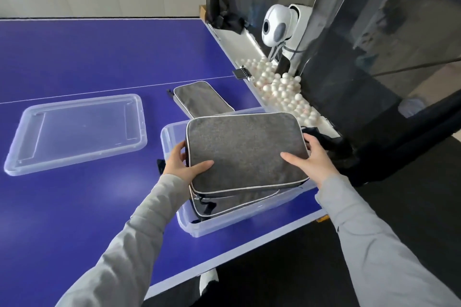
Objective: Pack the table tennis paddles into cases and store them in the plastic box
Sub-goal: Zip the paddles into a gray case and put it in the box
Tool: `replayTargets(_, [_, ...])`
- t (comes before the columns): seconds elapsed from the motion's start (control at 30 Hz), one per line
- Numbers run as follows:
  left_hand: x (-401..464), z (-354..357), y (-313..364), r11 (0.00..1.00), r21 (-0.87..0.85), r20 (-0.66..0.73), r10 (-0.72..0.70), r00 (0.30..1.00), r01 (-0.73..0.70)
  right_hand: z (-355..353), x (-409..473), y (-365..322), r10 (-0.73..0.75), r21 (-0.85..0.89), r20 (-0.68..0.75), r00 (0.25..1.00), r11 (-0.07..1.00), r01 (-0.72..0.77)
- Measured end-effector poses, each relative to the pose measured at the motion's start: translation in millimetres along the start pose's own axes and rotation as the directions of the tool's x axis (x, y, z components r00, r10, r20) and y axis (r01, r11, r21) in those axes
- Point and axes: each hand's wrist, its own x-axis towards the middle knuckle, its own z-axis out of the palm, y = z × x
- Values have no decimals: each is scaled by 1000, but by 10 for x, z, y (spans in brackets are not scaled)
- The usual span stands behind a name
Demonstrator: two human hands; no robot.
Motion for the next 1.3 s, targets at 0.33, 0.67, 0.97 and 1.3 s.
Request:
replayTargets(0.33, [464,246,-727,958,85,-140,-260,955,273,266,748,237,160,-283,137,978,952,-117])
replayTargets(0.67, [597,306,-951,799,218,-358,-469,808,560,569,858,601,252,-351,198,947,921,-171])
replayTargets(0.97, [617,294,-1083,768,273,-412,-451,791,580,591,878,715,246,-373,248,937,917,-142])
replayTargets(1.3, [607,337,-1089,767,338,-463,-369,806,546,610,900,705,239,-406,268,933,907,-116])
